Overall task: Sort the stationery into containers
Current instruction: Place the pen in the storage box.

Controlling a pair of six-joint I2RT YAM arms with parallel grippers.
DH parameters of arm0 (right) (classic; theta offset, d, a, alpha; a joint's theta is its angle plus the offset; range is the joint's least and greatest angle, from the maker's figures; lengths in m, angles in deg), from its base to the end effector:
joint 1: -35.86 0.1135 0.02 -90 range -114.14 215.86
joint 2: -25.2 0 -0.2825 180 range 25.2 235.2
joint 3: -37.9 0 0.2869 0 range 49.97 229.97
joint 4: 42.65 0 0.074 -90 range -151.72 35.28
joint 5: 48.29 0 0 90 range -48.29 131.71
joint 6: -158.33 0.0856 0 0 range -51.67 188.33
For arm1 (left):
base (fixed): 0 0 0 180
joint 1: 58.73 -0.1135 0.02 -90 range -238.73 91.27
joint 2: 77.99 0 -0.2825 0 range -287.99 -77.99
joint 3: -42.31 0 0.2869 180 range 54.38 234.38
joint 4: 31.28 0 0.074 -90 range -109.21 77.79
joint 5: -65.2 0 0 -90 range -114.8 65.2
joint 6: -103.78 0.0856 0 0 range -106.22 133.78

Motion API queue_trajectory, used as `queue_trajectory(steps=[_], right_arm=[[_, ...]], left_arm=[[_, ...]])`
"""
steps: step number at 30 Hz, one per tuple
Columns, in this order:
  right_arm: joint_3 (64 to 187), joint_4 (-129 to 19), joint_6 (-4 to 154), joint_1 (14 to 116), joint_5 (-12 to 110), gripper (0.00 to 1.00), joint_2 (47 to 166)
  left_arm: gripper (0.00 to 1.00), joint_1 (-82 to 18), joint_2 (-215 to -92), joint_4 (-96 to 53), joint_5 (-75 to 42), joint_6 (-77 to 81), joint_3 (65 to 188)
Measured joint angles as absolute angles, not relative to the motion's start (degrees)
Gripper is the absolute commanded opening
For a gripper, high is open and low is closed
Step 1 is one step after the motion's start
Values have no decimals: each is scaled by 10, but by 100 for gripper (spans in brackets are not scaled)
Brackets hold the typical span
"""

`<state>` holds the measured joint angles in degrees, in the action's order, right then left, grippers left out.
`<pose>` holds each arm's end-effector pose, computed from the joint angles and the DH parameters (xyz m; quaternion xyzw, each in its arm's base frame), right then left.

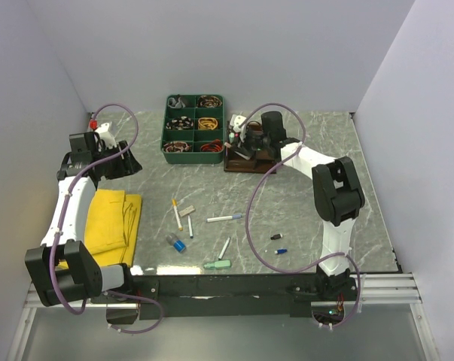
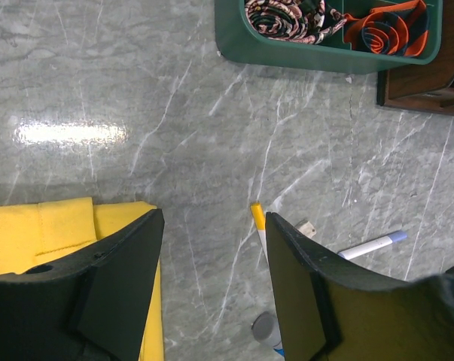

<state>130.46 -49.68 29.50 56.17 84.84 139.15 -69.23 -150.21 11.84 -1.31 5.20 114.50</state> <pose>0.4691 0.2360 0.2021 -0.5579 0.6020 0.2350 0.5207 0.3326 0.0269 0.2781 -0.0691 0.8994 -0.1802 0.3923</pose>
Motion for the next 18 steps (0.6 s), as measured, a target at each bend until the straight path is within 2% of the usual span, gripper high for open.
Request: queue_trajectory(steps=[1,4,7,10,18], right_arm=[[1305,-498,294,562,847,18,1393],[1305,-501,292,562,844,30,1395],[1304,-500,289,562,841,38,1395],[1299,-502,292,562,841,41,1391],[1265,-536,295,566,818,43,1323]], left_arm=[[62,-692,-1502,119,-13,52,1145],[62,-692,-1502,118,-14,54,1145],[62,-692,-1502,118,-16,54,1145],[63,-692,-1501,116,-15,54,1145],[63,-692,-1475,101,-6,48,1144]])
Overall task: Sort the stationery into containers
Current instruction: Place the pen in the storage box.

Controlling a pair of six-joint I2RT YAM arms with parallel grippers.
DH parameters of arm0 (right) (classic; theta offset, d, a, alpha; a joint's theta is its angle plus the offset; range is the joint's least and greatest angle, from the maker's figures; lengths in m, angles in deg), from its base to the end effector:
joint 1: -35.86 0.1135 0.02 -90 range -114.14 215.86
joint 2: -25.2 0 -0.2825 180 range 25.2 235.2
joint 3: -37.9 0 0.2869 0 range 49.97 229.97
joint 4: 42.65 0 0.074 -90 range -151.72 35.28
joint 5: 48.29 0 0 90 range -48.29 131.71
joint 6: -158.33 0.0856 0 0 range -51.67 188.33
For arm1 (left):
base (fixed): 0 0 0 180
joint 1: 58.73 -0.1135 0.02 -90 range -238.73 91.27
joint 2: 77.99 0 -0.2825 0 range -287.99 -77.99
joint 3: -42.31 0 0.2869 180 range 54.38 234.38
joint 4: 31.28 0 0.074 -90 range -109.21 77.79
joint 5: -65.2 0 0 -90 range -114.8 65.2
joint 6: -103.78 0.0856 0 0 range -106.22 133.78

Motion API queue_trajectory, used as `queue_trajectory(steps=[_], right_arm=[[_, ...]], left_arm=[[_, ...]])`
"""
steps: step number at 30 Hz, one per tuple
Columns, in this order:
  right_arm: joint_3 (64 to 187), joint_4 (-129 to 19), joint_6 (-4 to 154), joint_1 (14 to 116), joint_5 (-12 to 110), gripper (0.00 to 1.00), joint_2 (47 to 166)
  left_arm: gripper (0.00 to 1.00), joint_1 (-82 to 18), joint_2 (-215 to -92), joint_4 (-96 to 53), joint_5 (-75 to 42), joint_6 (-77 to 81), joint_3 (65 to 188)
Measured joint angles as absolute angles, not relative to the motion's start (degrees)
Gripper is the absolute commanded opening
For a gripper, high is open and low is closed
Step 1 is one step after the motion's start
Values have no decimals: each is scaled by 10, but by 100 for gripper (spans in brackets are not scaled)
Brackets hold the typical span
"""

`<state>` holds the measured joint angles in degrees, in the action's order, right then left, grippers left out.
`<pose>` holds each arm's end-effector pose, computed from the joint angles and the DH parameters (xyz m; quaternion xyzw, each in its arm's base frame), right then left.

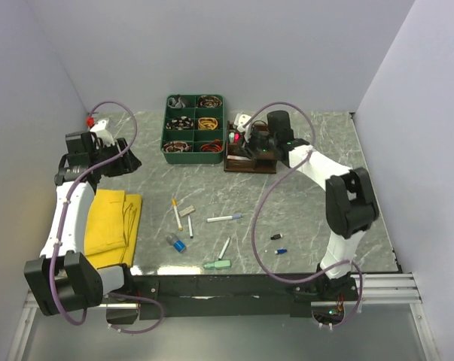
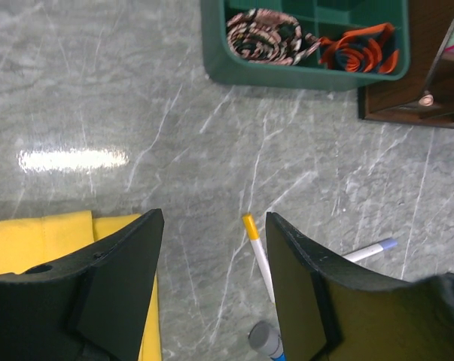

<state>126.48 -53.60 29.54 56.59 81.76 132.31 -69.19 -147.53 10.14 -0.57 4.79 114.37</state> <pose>0.4450 0.2273 0.2237 -0.5526 0.6188 0.2178 0.5140 0.3272 0.0247 0.2953 -0.0598 0.8847 -0.1839 0.4241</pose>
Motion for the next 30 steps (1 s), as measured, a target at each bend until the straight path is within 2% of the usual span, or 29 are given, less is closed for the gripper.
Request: queue_trajectory(steps=[7,11,17,21,25,30], right_arm=[[1233,-638,267,596,817,43,1173],[1197,-702,268,636,819,43,1101],[1111,-720,436,649,802,44,1042],[1061,-695,589,596,765,45,983],[1062,-672,702,513,714,47,917],[1063,-671,766,444,664,47,843]], left_arm=[[66,-674,-1419,79,8,45,1112],[65,-632,-1392,78,17,54,1089],[64,-519,-1390,94,71,118,1086],[63,-424,-1424,121,97,177,1115],[60,-323,-1476,128,94,213,1142],[49,-201,-1613,152,65,241,1217]])
